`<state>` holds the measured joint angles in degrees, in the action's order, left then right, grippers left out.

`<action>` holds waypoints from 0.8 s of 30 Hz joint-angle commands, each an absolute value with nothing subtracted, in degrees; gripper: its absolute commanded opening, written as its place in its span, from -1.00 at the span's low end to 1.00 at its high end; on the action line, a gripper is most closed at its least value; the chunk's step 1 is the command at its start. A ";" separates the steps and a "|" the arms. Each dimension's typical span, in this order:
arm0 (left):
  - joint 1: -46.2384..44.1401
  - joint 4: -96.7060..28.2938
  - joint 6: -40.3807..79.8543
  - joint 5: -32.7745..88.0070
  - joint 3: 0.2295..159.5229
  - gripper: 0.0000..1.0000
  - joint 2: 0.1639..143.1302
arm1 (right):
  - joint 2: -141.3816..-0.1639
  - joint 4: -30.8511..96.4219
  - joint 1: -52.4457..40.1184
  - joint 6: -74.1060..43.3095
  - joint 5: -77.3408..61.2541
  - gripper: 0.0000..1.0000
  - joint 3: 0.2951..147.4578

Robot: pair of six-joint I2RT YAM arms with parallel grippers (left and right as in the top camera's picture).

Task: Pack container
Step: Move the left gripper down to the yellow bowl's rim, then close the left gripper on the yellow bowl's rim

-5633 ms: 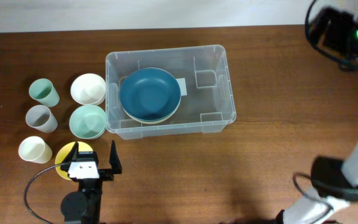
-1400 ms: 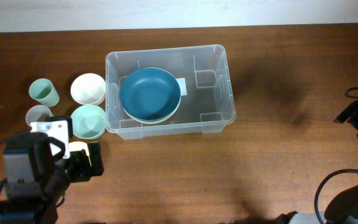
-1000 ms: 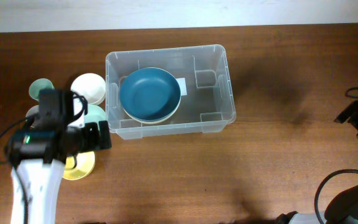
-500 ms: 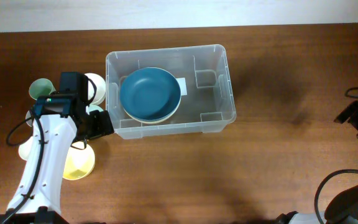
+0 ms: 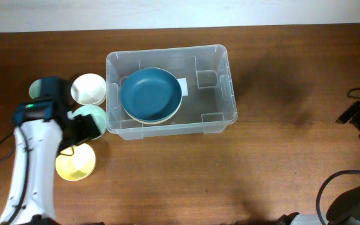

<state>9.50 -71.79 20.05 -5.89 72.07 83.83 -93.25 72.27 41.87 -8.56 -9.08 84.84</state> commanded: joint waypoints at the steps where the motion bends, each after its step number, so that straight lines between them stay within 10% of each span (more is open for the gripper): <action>1: 15.92 -74.56 21.39 -3.46 70.96 0.99 81.17 | -92.25 72.14 42.02 -8.38 -9.23 0.98 84.79; 24: 18.74 -57.78 12.27 2.24 49.76 0.88 74.98 | -92.25 72.14 42.02 -8.38 -9.23 0.98 84.79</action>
